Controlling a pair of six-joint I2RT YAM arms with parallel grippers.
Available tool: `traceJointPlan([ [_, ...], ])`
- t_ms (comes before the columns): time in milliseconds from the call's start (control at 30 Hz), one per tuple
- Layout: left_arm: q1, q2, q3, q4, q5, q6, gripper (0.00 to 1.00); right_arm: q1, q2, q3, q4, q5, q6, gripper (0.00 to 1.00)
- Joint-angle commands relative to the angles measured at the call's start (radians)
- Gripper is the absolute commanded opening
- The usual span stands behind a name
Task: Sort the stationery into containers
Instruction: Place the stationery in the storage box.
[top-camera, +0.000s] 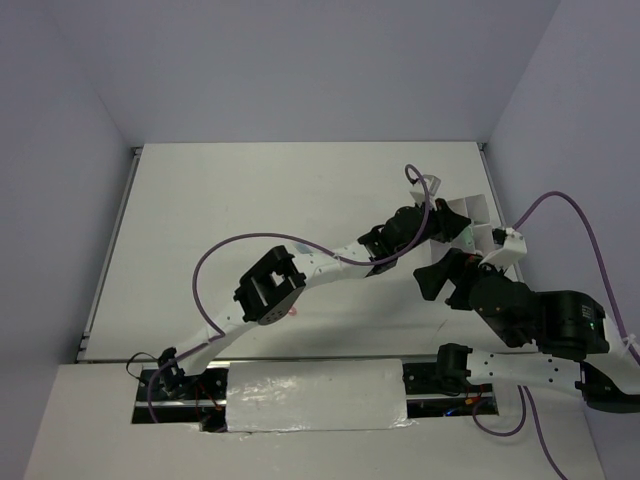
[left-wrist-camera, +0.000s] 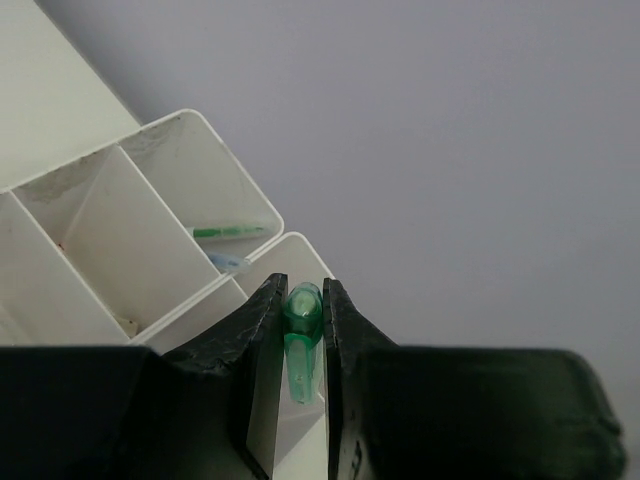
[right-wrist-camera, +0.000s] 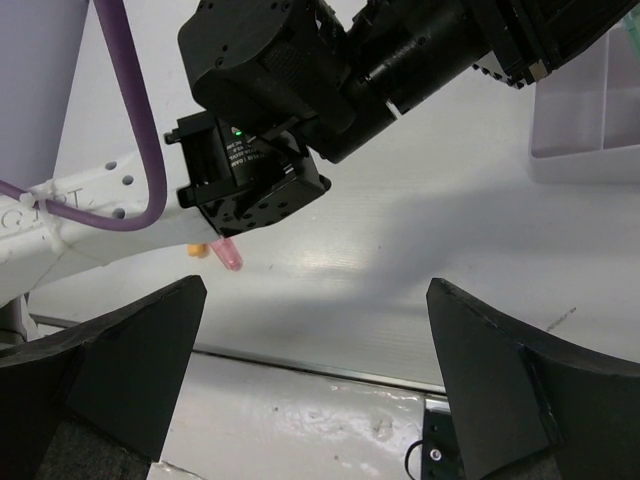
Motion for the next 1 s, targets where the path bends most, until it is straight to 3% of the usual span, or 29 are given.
traceJointPlan([
  [0, 0.001, 0.014, 0.032, 0.058, -0.036, 0.039, 0.13, -0.002, -0.008, -0.019, 0.052, -0.001, -0.018, 1.00],
  [367, 0.004, 0.055, 0.051, 0.080, -0.015, 0.022, 0.34, -0.002, -0.008, -0.029, 0.066, 0.001, -0.032, 1.00],
  [500, 0.004, 0.045, 0.040, 0.090, -0.015, 0.025, 0.59, -0.003, -0.002, -0.029, 0.066, -0.007, -0.036, 1.00],
  [567, 0.004, 0.032, 0.025, 0.107, -0.006, 0.027, 0.77, -0.002, 0.000, -0.031, 0.070, -0.005, -0.040, 1.00],
  [767, 0.018, -0.015, -0.027, 0.150, 0.036, 0.021, 0.80, -0.002, -0.002, -0.035, 0.086, -0.007, -0.053, 1.00],
  [867, 0.044, -0.106, -0.133, 0.179, 0.033, 0.019, 0.81, -0.002, -0.023, -0.042, 0.122, -0.007, -0.107, 1.00],
  [967, 0.082, -0.262, -0.256, 0.097, -0.018, 0.058, 0.85, 0.001, -0.060, -0.078, 0.239, -0.024, -0.205, 1.00],
])
